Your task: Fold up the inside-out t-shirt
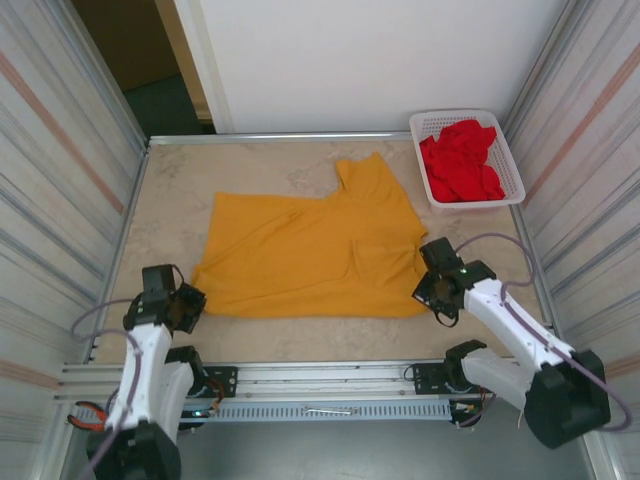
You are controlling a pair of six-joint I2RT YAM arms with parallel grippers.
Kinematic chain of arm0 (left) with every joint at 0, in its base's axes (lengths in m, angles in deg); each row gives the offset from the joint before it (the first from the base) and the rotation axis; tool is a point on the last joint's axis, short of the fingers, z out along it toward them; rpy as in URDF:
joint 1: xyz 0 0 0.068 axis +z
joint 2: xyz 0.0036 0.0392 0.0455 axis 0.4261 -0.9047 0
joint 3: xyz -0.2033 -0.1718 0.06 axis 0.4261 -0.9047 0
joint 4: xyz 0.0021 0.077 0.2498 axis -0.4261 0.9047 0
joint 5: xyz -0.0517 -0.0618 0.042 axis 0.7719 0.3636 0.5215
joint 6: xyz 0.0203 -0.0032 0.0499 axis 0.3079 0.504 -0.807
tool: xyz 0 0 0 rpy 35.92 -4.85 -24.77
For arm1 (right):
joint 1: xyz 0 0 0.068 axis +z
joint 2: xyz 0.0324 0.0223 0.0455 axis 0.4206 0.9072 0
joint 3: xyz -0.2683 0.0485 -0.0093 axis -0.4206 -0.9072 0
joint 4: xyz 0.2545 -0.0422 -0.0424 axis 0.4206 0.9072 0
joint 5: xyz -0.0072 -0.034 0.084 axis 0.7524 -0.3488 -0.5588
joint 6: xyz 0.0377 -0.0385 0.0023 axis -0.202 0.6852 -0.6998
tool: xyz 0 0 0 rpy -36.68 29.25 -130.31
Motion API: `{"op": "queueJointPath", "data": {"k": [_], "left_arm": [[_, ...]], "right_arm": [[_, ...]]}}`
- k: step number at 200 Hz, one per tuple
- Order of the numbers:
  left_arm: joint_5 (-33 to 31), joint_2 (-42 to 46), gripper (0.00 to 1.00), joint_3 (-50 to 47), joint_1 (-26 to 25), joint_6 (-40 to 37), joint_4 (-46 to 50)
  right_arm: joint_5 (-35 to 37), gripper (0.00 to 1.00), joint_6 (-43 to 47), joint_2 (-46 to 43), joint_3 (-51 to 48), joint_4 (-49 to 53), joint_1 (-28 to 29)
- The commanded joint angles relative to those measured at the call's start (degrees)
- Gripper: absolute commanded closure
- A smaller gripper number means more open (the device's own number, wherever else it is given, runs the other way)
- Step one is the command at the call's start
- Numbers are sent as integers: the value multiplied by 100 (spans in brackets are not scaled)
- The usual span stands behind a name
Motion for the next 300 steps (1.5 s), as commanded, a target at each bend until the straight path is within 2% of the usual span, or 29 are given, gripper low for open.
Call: {"op": "queueJointPath", "data": {"k": [1, 9, 14, 23, 33, 49, 67, 94, 130, 160, 192, 226, 266, 300], "left_arm": [[-521, 476, 100, -88, -360, 873, 1247], [-524, 767, 88, -140, -452, 1030, 1367], [-511, 972, 77, -160, -466, 1063, 1411], [-568, 1329, 61, -187, -519, 1228, 1489], [-661, 1652, 48, -167, -560, 1311, 1537], [-843, 1784, 35, 67, -550, 1139, 1489], [-1038, 1288, 29, 577, -554, 527, 1216], [-909, -154, 24, 1422, -554, -572, 423], [-325, -2232, 22, 2535, -554, -1737, -667], [-30, -4043, 21, 3777, -552, -2457, -762], [144, -5502, 20, 5000, -560, -2976, -658], [262, -6560, 18, 5945, -561, -3245, -431], [356, -7200, 16, 6467, -574, -3314, -395], [347, -7477, 15, 6764, -597, -3350, -362]], "right_arm": [[121, 100, -496, -496, -145, 878, 2], [142, 94, -582, -672, -171, 1039, 19], [156, 84, -625, -782, -180, 1129, 23], [194, 60, -681, -969, -180, 1251, 23], [249, 46, -718, -1139, -127, 1320, 14], [338, 42, -683, -1203, 177, 1349, -10], [330, 42, -427, -860, 738, 1154, -16], [243, 41, 296, 415, 1930, 778, -11], [209, 41, 1210, 2169, 3858, 476, -28], [140, 38, 1804, 3742, 5521, 506, -90], [38, 33, 2272, 5360, 7196, 693, -245], [-159, 31, 2724, 6884, 9096, 923, -404], [-202, 31, 2929, 8474, 11125, 1293, -636], [-536, 31, 2944, 9152, 11473, 675, -847]]}}
